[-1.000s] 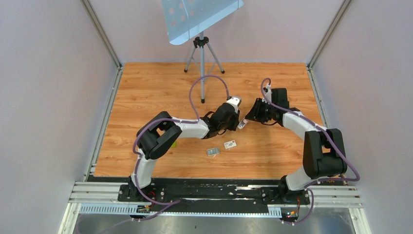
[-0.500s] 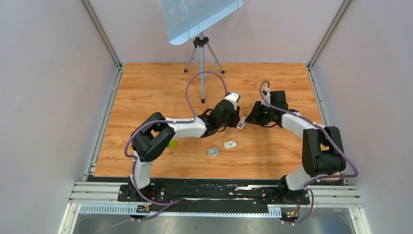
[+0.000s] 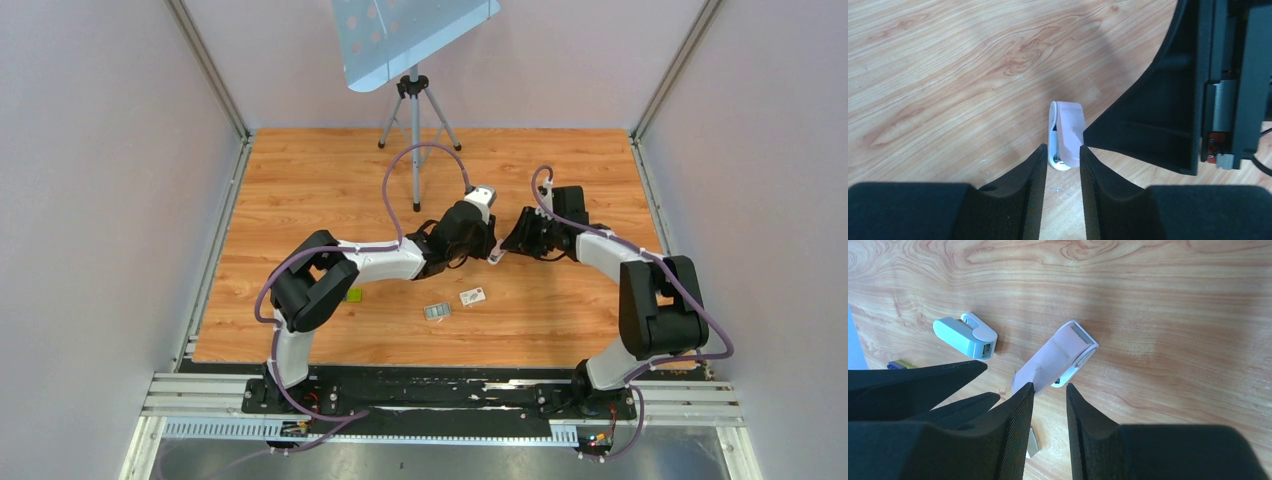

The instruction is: Load the staples into the stapler

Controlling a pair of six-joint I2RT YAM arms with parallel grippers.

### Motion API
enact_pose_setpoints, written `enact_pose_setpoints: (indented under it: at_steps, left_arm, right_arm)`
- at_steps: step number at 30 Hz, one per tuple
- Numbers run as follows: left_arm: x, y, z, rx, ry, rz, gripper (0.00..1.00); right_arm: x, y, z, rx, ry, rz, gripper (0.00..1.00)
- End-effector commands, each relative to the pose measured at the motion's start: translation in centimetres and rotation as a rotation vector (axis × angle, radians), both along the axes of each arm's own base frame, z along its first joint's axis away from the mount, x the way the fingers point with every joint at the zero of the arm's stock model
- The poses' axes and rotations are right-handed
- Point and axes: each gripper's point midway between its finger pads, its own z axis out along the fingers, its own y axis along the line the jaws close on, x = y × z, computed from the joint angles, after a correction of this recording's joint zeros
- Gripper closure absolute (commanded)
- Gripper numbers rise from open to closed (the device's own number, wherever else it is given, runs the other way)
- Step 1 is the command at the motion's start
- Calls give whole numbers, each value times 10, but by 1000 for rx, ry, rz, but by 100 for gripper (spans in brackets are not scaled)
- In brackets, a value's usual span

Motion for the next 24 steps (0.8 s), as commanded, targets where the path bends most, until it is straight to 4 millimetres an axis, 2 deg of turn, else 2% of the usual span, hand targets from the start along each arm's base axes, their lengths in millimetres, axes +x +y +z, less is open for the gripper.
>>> enact_pose_setpoints:
  at_steps: [1,6,10,17,24]
  left_arm:
    - [5,-5,-3,-3,2,-9,68]
    - [2,-4,-17,19,18,-20,72]
    - [-3,0,-35,42,50,-28,74]
    - [-11,6,-58,76,82,-40,76]
    - [-20,17,-87,121,129,-31,80]
  right_arm:
    - [-1,8,-9,-1,27,5,66]
    - [-4,12,-17,-12,46,16,68]
    - [-9,10,-28,-36,77,16,69]
    - [-23,0,-53,-108,153,2,72]
    - [-45,-14,-78,-201,236,-23,75]
